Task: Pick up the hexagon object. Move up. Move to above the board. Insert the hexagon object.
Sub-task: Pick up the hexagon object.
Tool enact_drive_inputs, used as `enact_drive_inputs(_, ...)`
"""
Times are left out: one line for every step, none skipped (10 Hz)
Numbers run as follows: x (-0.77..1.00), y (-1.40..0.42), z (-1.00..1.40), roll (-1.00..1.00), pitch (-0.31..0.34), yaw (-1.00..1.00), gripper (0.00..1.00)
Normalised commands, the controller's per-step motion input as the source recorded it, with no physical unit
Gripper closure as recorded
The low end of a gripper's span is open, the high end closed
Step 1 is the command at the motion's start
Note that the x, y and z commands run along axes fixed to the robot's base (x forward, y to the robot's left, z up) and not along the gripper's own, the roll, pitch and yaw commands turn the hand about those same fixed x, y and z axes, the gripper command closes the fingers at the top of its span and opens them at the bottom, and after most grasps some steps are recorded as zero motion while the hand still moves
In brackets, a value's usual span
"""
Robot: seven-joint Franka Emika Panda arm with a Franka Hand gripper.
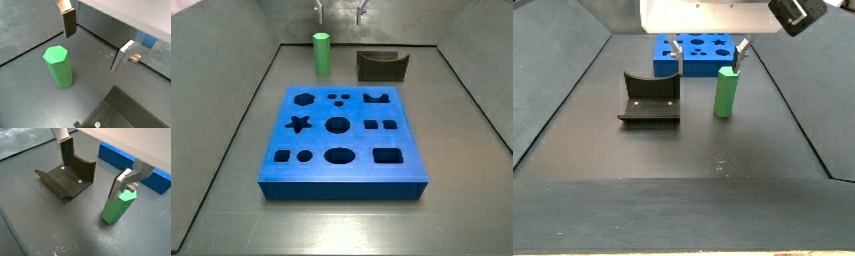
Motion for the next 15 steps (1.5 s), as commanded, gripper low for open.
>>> enact_drive_inputs(0.0,-0.35,0.04,0.33,0.04,0.14,0.0)
enact_drive_inputs(0.0,-0.15,0.0,0.06,0.02,0.33,0.0)
enact_drive_inputs(-0.25,-0.29,0.0,0.15,0.0,0.15,0.0)
enact_drive_inputs(-0.37,-0.24,0.13,0.32,0.0,0.01,0.0)
enact_drive_inputs(-0.03,0.0,0.0,0.0,0.0,0.0,0.0)
enact_drive_inputs(-0.46,-0.05,-0.26,0.17,0.0,-0.05,0.0)
enact_drive_inputs(-0.49,-0.11,-0.49,0.11,-0.057,-0.03,0.0)
enact_drive_inputs(-0.03,0.0,-0.02,0.02,0.0,0.0,0.0)
enact_drive_inputs(-0.21,-0.11,-0.61,0.07,-0.034,-0.01,0.0)
enact_drive_inputs(-0.19,-0.14,-0.91,0.11,-0.069,0.0,0.0)
enact_drive_inputs(-0.14,-0.08,-0.95,0.1,-0.02,0.0,0.0)
enact_drive_inputs(-0.05,-0.01,-0.55,0.0,0.0,0.0,0.0)
enact_drive_inputs(-0.02,0.0,0.0,0.0,0.0,0.0,0.0)
enact_drive_inputs(-0.12,0.0,-0.08,-0.05,-0.094,0.0,0.0)
enact_drive_inputs(0.0,0.0,0.0,0.0,0.0,0.0,1.0)
